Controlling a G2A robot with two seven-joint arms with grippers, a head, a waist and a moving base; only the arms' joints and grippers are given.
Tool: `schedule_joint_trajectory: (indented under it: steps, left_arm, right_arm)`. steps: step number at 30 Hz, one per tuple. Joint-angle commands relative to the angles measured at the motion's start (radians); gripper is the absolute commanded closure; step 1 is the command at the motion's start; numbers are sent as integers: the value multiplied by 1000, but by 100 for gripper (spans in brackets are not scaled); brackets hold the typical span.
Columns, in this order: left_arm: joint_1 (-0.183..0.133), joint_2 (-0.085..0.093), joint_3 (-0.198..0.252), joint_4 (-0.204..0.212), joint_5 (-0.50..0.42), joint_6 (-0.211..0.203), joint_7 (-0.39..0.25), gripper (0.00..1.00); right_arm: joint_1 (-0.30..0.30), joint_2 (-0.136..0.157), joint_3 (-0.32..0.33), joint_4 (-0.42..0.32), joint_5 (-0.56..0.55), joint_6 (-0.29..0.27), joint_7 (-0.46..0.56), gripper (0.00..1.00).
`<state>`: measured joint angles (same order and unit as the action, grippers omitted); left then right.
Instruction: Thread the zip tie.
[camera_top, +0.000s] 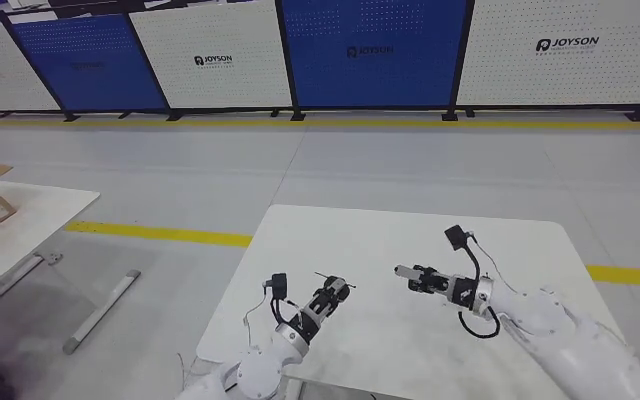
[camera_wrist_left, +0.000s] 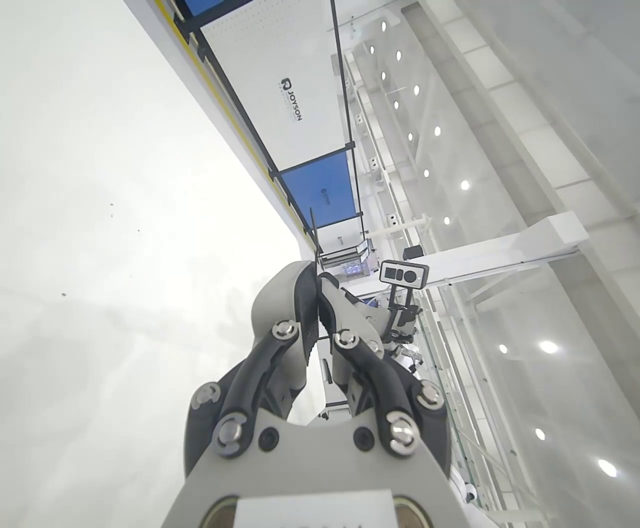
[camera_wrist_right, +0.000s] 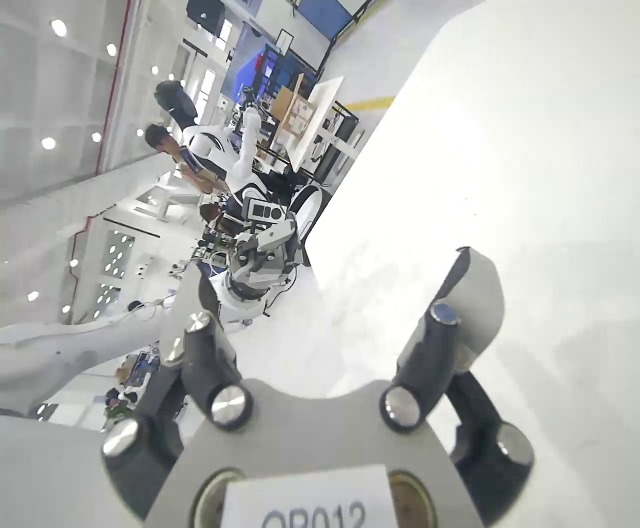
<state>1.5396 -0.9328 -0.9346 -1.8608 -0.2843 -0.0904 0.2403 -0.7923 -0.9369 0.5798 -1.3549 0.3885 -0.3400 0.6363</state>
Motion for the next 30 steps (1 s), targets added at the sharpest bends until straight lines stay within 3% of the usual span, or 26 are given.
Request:
schedule_joint_trajectory:
  steps: [1,6,8,11,16,22,30]
  left_arm:
    - [0,0,0,0,0,0,0,100]
    - [0,-2,2,3,-2,5,-13,100]
    - [0,-4,0,3,16,1,-20,100]
    - [8,-10,7,-3,34,-3,-14,100]
    - [10,-21,17,-5,50,0,2,100]
    - [10,-33,21,1,45,2,13,100]
    - [10,-33,21,1,45,2,13,100]
  right_arm:
    - [0,0,0,0,0,0,0,0]
    - [-4,0,-1,-4,4,0,1,0]
    - [-16,-4,1,-16,43,6,62,0]
    - [-9,-16,0,20,45,14,91,0]
    - [23,-71,-46,111,106,0,157,0]
    - [55,-158,-83,246,203,0,239,0]
    - [55,-158,-83,246,203,0,239,0]
